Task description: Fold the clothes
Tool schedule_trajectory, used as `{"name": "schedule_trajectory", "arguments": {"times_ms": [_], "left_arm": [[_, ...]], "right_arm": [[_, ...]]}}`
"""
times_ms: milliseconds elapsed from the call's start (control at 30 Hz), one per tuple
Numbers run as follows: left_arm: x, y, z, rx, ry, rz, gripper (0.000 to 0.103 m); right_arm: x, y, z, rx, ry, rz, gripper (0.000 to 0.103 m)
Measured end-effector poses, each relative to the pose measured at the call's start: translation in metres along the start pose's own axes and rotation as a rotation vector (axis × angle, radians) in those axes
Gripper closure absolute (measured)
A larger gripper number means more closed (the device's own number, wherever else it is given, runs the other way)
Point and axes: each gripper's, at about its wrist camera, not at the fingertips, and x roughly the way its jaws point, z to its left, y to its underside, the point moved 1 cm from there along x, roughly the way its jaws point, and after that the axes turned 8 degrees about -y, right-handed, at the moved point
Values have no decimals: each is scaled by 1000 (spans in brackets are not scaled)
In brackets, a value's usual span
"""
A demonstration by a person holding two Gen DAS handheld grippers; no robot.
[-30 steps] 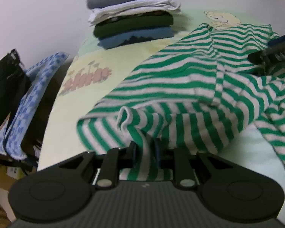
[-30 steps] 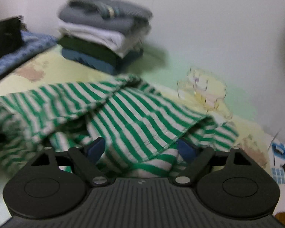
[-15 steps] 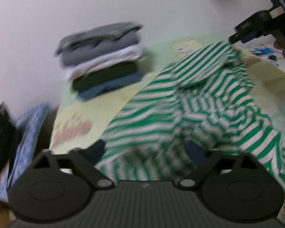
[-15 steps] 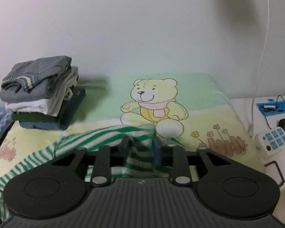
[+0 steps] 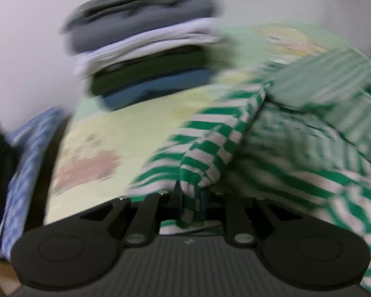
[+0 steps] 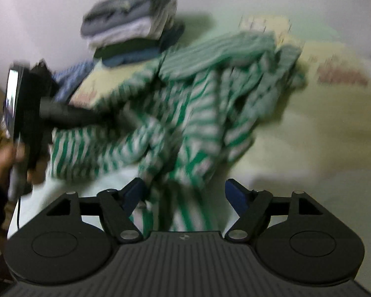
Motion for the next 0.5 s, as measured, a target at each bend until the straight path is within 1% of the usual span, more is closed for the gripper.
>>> {"name": "schedule_trajectory", "arguments": {"times_ms": [100,133,167,200,233,300,400,500], "left_arm": [[-5,2,36,-92,-93,-2,90],[-9,6,48,-117,-111,-9,90],[-14,8,57,-134,-117,-16,90],[-21,13,67,-151,-118,-24,90],[-32,18,76,-169,-112,-36,90],[-55,27,91,-201,-98,-62,89],[-96,41,99,-205,-65,-106,89],[-131,48,102,-186,-11,-134,89]], "right_arm": [[16,8,6,20,24,51,28],[22,10,8,26,31,68,35],[28,12,11,27,32,86,43],[31,13,14,24,30,94,70],[34,13,16,21,26,95,77],[30,14,22,-5,34,73,83],[12,12,24,-29,57,21,85],[-17,9,17,-28,131,-60,86]]}}
